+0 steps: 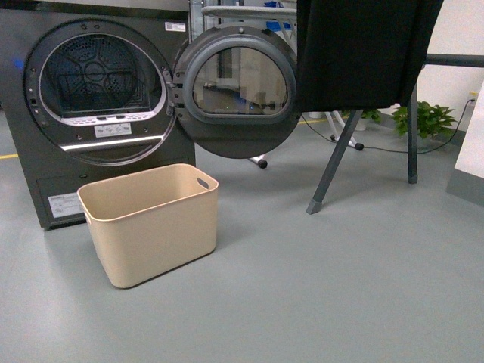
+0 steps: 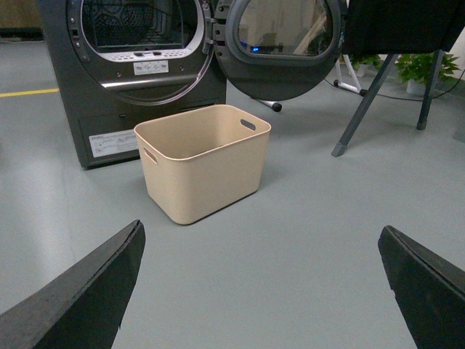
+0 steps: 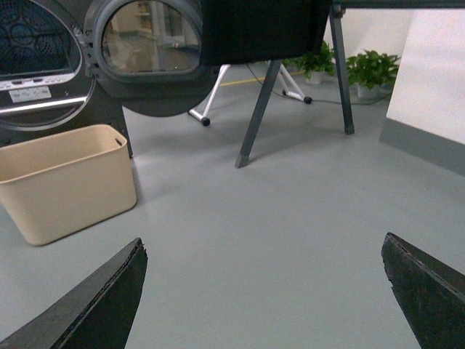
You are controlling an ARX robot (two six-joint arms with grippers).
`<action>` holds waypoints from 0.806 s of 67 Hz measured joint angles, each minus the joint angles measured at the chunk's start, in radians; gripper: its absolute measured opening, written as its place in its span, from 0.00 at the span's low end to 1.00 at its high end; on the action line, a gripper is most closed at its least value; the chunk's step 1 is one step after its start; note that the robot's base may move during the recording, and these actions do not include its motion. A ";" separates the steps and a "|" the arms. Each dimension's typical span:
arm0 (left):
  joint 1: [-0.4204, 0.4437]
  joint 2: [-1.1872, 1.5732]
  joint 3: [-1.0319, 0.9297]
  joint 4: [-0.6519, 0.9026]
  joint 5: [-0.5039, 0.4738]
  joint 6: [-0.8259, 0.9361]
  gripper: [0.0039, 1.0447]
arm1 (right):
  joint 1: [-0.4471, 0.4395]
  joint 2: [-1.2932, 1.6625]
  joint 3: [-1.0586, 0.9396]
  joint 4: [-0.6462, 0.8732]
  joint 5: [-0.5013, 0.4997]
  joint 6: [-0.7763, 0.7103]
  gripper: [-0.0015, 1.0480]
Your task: Move hamper under clothes hanger
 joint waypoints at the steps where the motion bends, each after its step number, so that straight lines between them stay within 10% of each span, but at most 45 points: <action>1: 0.000 0.001 0.000 0.000 0.000 0.000 0.94 | 0.000 0.000 0.000 0.000 0.000 0.000 0.92; 54: 0.000 0.001 0.000 0.000 0.000 0.000 0.94 | 0.000 0.000 0.000 0.000 -0.002 0.000 0.92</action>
